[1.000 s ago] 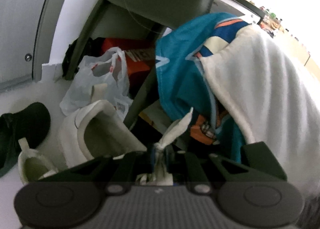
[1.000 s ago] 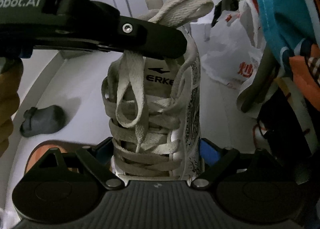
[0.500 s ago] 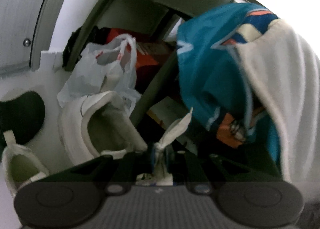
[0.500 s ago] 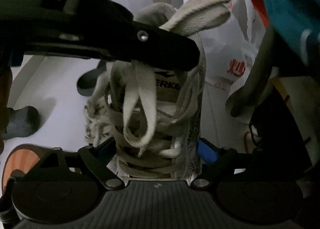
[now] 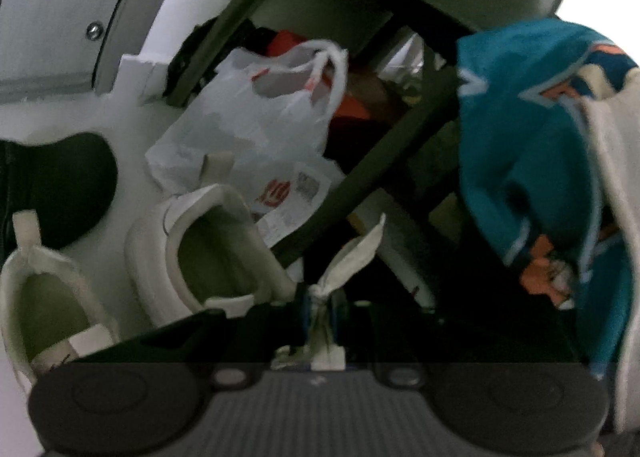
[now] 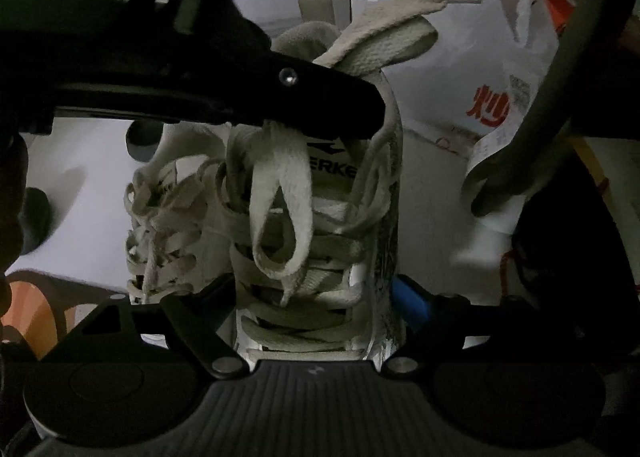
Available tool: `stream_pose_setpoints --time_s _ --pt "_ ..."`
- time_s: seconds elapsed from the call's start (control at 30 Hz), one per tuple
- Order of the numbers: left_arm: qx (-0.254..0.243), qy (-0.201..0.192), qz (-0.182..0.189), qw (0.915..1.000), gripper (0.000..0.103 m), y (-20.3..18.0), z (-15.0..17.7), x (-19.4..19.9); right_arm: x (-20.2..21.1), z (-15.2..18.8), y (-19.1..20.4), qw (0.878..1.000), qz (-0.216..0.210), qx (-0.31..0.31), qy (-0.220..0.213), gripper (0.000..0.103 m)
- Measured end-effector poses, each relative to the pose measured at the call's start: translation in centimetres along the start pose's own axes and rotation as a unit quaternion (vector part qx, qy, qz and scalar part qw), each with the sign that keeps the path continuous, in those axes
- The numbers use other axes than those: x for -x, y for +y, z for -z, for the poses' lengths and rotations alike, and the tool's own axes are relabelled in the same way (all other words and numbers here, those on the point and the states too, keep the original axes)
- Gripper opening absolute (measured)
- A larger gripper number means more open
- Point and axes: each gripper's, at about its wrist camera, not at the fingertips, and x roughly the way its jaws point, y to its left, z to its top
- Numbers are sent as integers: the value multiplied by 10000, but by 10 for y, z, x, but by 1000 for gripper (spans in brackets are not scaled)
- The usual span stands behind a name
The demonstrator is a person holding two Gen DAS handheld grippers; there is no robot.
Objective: Organize scattered shoes
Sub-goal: 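Lower the white ERKE sneaker beside the other white sneaker, open left tool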
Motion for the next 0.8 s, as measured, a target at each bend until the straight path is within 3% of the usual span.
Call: stream_pose_setpoints --time_s 0.17,0.33,0.5,0.8 --pt "5 165 -263 9995 11 13 10 -10 -13 8 0 9998 -21 69 188 81" --pt "312 346 -664 9967 14 21 3 -13 -16 7 -1 9997 -1 -53 225 81" --pt "401 111 -788 9960 59 14 -2 16 -7 4 5 9993 7 -106 345 85" --pt "717 -15 -995 9925 67 12 22 70 28 12 11 9995 -8 -173 270 86"
